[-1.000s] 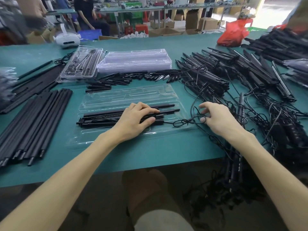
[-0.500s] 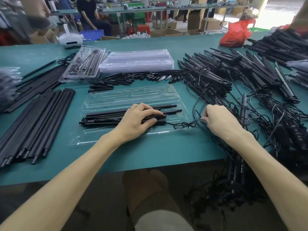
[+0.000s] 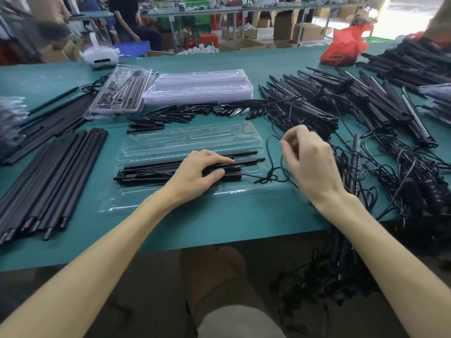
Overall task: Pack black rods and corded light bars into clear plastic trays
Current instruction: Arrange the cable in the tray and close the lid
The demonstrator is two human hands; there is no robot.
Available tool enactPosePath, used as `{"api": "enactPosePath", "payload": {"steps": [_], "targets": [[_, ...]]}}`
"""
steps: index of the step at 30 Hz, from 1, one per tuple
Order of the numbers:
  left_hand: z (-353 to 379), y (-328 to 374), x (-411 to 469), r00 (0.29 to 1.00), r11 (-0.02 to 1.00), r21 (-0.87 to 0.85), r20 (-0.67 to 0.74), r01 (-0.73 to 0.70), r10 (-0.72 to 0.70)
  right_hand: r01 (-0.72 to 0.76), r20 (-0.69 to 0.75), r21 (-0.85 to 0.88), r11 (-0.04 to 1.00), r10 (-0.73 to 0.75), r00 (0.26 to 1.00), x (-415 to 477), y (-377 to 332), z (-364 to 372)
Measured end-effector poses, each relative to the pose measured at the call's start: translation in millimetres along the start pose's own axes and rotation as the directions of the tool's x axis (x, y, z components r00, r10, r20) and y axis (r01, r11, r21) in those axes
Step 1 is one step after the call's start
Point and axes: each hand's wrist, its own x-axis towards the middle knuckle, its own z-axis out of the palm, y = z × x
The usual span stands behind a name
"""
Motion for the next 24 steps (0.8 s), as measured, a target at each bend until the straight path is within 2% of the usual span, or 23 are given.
{"api": "enactPosePath", "payload": {"steps": [5, 9, 13, 18, 20, 22, 24], "targets": [[0, 5, 1, 0.998, 0.988, -0.151, -0.049, 0.028, -0.036, 0.207, 0.029, 0.076, 0.975, -0.21, 0.977, -3, -48, 19], [-4, 2, -1, 0.991, 0.936, -0.344, -0.078, 0.076, -0.109, 0.236, 0.081, 0.142, 0.961, -0.249, 0.965, -7, -80, 44], [-5, 6, -7, 0.98, 0.807, -0.587, -0.118, 0.062, -0.161, 0.199, 0.129, 0.142, 0.97, -0.217, 0.967, -5, -85, 68], [-4, 5, -6, 0.967, 0.825, -0.55, -0.115, 0.129, -0.229, -0.008, 0.188, 0.21, 0.978, -0.032, 0.982, -1, -61, 77], [-5, 5, -7, 0.976, 0.86, -0.499, -0.111, 0.11, -0.189, -0.065, 0.204, 0.233, 0.97, 0.017, 0.979, 1, -51, 76], [-3, 7, -7, 0.988, 0.93, -0.361, -0.102, 0.069, -0.113, -0.125, 0.205, 0.272, 0.954, 0.07, 0.976, 2, -44, 74], [-1, 7, -6, 0.99, 0.957, -0.285, -0.102, 0.06, -0.092, -0.189, 0.184, 0.292, 0.938, 0.139, 0.973, 3, -40, 72]]}}
